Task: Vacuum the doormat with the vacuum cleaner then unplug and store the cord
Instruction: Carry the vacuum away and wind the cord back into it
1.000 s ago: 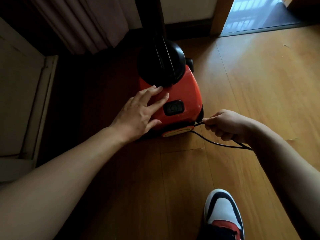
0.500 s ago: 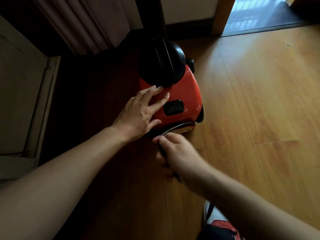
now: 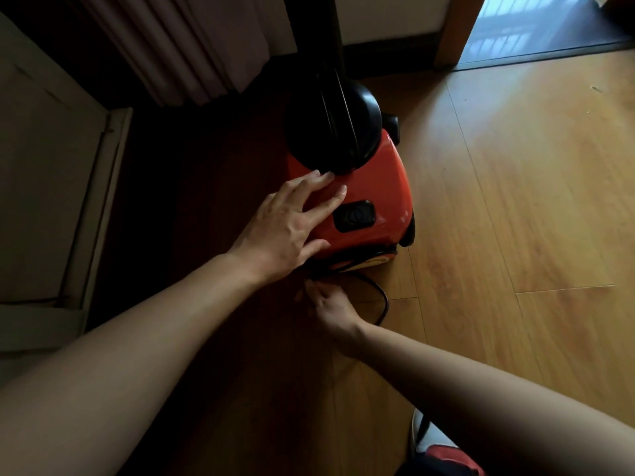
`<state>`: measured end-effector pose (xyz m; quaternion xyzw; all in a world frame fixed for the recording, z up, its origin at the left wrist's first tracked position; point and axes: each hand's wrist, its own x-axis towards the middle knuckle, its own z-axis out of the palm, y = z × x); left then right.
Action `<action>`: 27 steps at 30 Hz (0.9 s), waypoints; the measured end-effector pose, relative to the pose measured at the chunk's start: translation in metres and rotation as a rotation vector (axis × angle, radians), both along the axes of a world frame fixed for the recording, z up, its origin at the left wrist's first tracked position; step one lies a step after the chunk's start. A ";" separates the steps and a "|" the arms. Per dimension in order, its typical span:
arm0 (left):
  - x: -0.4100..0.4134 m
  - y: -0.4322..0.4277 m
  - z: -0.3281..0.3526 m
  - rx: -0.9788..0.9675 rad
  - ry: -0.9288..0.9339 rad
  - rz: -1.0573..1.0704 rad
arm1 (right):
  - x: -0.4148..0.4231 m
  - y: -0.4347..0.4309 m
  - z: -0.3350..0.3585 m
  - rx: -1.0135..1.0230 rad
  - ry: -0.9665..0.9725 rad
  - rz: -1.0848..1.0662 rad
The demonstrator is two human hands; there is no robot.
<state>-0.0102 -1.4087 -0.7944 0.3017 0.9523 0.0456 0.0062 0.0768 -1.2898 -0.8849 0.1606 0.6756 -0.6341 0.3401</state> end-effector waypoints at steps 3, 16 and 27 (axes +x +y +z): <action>-0.001 -0.001 -0.002 0.008 0.011 -0.009 | 0.002 0.014 -0.013 0.038 -0.091 -0.003; 0.001 0.001 -0.003 0.021 -0.002 0.017 | -0.011 -0.003 0.036 0.220 0.430 0.158; 0.006 0.017 -0.013 -0.024 0.094 0.108 | -0.024 0.006 -0.014 0.377 0.325 0.408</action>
